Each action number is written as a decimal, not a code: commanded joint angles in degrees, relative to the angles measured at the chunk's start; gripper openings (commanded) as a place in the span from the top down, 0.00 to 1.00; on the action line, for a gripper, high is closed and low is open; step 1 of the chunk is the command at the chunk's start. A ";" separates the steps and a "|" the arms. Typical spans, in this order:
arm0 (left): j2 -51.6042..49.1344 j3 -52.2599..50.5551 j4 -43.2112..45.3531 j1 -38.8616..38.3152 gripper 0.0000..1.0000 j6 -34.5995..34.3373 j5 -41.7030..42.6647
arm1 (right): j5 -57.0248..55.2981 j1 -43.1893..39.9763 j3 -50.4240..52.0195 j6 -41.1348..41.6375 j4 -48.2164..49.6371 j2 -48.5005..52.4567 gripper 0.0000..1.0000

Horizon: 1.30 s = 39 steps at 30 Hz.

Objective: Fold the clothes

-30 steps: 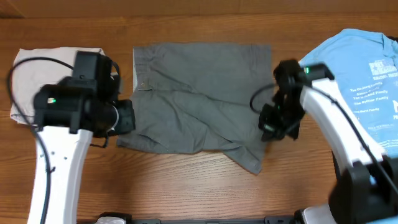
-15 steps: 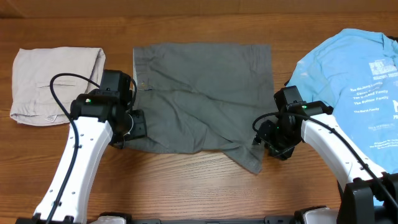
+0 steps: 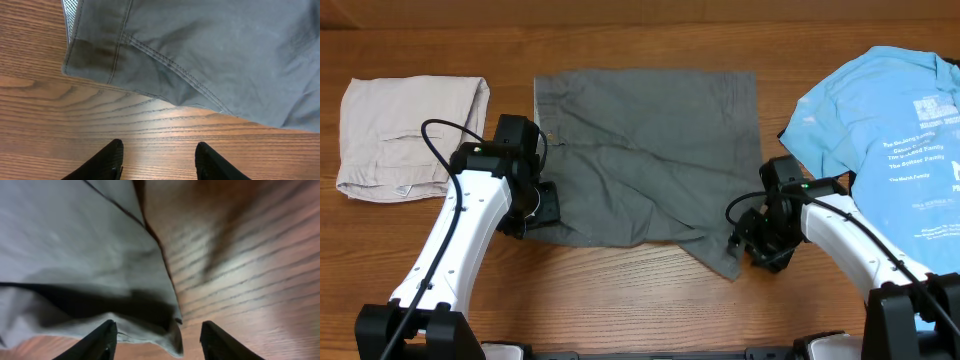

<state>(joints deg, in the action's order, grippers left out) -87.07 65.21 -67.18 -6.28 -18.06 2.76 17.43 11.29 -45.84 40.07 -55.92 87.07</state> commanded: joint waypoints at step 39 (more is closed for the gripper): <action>-0.24 -1.53 -3.74 2.75 0.24 -3.37 -2.82 | 2.21 0.00 8.92 0.46 -3.82 -0.04 0.96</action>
<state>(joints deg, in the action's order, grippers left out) -87.07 65.10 -71.66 -5.93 -18.76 1.43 22.48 11.29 -37.36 40.45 -59.77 87.07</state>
